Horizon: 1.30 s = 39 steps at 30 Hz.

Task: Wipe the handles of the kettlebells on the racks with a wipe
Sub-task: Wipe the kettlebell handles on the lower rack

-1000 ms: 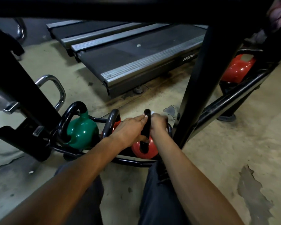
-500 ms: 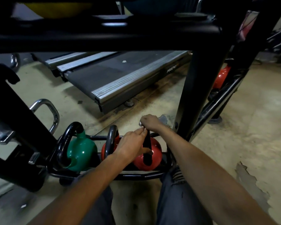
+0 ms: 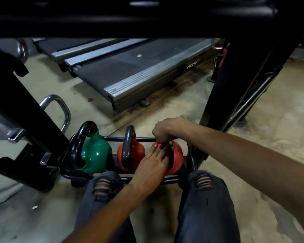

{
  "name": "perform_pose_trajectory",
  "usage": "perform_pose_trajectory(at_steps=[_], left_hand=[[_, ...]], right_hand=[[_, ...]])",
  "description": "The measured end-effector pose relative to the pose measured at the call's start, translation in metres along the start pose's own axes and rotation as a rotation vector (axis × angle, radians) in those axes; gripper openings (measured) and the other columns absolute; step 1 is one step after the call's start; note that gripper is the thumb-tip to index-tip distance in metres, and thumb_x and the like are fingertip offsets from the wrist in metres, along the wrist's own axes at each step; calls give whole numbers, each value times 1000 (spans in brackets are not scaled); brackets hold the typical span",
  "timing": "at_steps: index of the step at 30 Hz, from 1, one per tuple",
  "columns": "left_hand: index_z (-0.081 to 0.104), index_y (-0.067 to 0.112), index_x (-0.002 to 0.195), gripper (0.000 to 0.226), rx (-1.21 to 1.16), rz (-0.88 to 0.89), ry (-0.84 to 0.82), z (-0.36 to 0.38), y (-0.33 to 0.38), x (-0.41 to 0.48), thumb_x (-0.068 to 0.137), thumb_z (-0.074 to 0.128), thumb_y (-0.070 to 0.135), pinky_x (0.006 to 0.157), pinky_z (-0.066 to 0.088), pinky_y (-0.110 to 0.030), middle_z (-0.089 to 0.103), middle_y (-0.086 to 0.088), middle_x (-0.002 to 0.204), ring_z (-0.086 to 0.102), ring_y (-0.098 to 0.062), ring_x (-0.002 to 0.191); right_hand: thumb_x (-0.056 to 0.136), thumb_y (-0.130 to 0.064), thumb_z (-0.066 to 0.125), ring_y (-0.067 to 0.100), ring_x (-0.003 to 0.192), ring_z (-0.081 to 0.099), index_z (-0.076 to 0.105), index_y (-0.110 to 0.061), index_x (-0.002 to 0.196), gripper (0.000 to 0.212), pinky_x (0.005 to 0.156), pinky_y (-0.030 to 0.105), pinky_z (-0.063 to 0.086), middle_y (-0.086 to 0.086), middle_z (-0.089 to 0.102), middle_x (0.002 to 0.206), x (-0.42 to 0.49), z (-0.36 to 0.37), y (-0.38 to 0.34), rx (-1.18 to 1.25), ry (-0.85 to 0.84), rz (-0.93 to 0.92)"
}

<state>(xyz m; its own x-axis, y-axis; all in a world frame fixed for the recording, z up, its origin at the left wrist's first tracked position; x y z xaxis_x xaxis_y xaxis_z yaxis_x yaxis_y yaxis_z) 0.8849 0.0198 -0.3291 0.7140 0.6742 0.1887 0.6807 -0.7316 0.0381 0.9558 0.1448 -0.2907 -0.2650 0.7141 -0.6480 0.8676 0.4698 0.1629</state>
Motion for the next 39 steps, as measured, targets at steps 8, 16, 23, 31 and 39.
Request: perform_pose_trajectory(at_steps=[8, 16, 23, 31, 39], left_hand=[[54, 15, 141, 44, -158, 45, 68, 13, 0, -33, 99, 55, 29, 121, 22, -33, 48, -6, 150, 42, -19, 142], [24, 20, 159, 67, -300, -77, 34, -3, -17, -14, 101, 53, 38, 125, 17, -36, 12, 2, 168, 9, -12, 154], [21, 23, 159, 70, -355, -142, 14, -4, -27, 5, 100, 54, 40, 109, 44, -34, 16, 6, 166, 45, -17, 136], [17, 23, 160, 71, -360, -160, 13, -3, -26, 3, 101, 53, 40, 106, 48, -37, 13, 7, 167, 51, -20, 130], [22, 21, 159, 66, -338, -137, 10, -20, -25, 6, 102, 52, 37, 111, 39, -33, 18, 5, 166, 42, -16, 139]], right_hand=[[102, -38, 43, 15, 137, 48, 69, -25, 115, 31, 122, 44, 24, -5, 64, 130, -48, 72, 4, 57, 724, -265], [102, -38, 40, 29, 98, 64, 64, -10, 100, 38, 91, 42, 51, 14, 71, 106, 6, 76, 44, 1259, 734, 328], [106, -14, 29, 32, 83, 76, 51, 14, 131, 43, 97, 42, 54, 25, 70, 104, 18, 86, 20, 2719, 344, 290], [106, -5, 25, 33, 75, 71, 55, 18, 97, 38, 70, 47, 59, 30, 69, 101, 37, 103, 20, 2636, 278, 434], [81, 1, 74, 21, 55, 65, 66, -6, 69, 16, 62, 35, 59, 8, 69, 59, 45, 113, 40, 2139, 484, 608]])
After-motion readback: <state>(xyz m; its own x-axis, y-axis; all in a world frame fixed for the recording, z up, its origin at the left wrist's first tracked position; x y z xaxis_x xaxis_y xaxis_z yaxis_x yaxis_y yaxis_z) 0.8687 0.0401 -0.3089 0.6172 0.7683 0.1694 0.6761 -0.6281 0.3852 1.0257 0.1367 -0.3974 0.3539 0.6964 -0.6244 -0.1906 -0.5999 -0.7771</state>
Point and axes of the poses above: each hand's wrist, its own x-axis towards the middle knuckle, its own z-axis out of the palm, y = z × x, the point moved 5 cm from there along x, towards the middle knuckle
